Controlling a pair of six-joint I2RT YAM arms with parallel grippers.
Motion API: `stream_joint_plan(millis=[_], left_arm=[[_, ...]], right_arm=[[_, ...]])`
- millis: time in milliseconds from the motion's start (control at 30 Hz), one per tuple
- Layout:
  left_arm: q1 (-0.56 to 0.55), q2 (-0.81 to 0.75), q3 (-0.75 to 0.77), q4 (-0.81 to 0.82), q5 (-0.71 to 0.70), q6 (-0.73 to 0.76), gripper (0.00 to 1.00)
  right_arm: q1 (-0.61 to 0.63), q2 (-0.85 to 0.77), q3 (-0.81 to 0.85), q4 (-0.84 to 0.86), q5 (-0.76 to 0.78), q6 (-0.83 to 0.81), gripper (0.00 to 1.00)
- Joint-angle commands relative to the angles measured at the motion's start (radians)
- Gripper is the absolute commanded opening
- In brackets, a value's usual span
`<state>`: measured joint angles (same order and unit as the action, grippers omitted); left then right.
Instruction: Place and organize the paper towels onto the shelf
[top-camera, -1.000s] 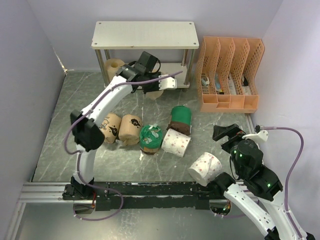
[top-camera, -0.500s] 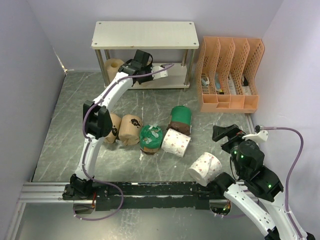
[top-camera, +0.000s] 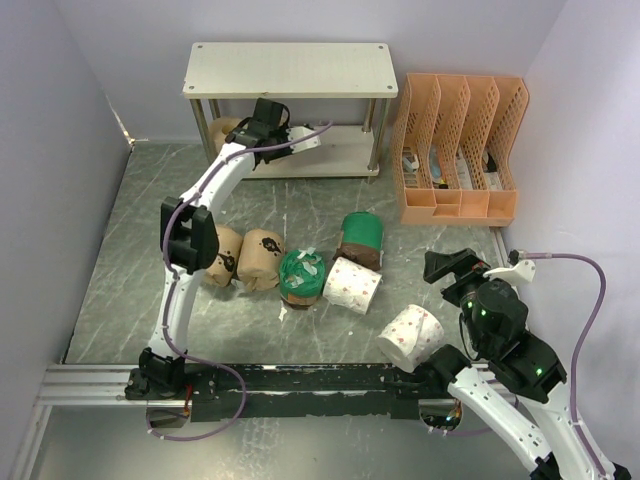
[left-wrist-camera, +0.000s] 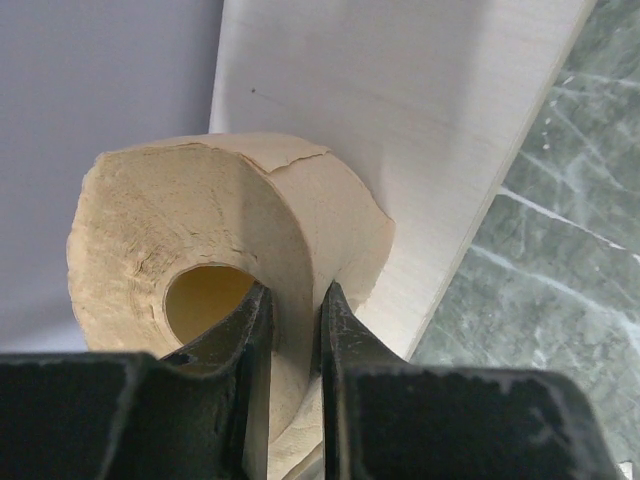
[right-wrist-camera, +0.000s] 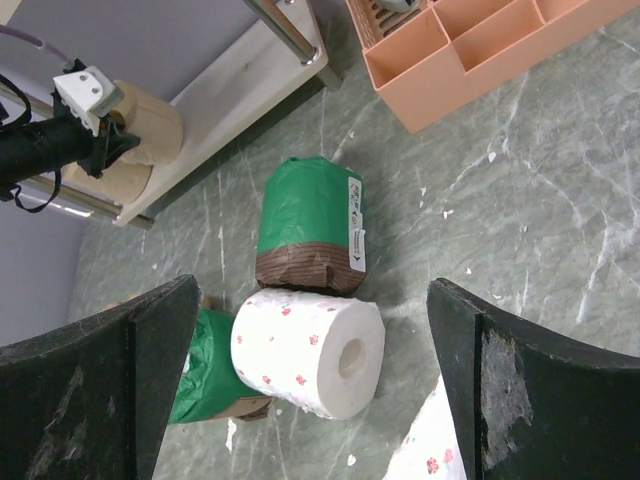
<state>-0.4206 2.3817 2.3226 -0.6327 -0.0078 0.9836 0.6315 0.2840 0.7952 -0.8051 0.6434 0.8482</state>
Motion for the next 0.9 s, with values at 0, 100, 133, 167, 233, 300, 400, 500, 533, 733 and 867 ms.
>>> stream_joint_plan(millis=[0, 100, 133, 167, 233, 300, 400, 500, 533, 733, 867], left_arm=[[0.014, -0.058, -0.035, 0.090, -0.034, 0.010, 0.32], [0.013, -0.078, -0.052, 0.103, -0.047, -0.013, 0.49], [0.013, -0.081, -0.043, 0.090, -0.045, -0.020, 0.52], [0.011, -0.085, -0.036, 0.077, -0.047, -0.028, 0.56], [0.003, -0.105, -0.033, 0.055, -0.051, -0.034, 0.65], [-0.011, -0.150, -0.055, 0.043, -0.044, -0.041, 0.70], [-0.029, -0.274, -0.144, 0.043, -0.011, -0.063, 0.87], [-0.036, -0.408, -0.268, 0.071, 0.019, -0.125, 0.99], [-0.037, -0.446, -0.288, 0.060, 0.034, -0.150, 0.99], [0.004, -0.666, -0.439, -0.166, 0.216, -0.326, 0.99], [0.134, -1.031, -0.931, -0.017, 0.413, -0.195, 0.99]], right_arm=[[0.009, -0.003, -0.007, 0.013, 0.010, -0.006, 0.97], [0.008, -0.011, -0.005, 0.006, 0.019, 0.002, 0.97], [0.008, -0.015, -0.006, 0.005, 0.023, 0.007, 0.97], [0.009, -0.019, -0.009, 0.006, 0.026, 0.008, 0.97], [0.008, -0.023, -0.013, 0.010, 0.023, 0.004, 0.97], [0.008, -0.018, -0.009, 0.010, 0.018, 0.002, 0.97], [0.010, -0.011, 0.005, -0.002, 0.015, 0.001, 0.97], [0.011, -0.018, 0.000, 0.006, 0.004, -0.006, 0.97], [0.013, -0.022, -0.003, 0.009, 0.001, -0.008, 0.97], [0.017, -0.023, -0.009, 0.020, -0.009, -0.013, 0.97], [0.020, -0.019, -0.016, 0.036, -0.029, -0.030, 0.97]])
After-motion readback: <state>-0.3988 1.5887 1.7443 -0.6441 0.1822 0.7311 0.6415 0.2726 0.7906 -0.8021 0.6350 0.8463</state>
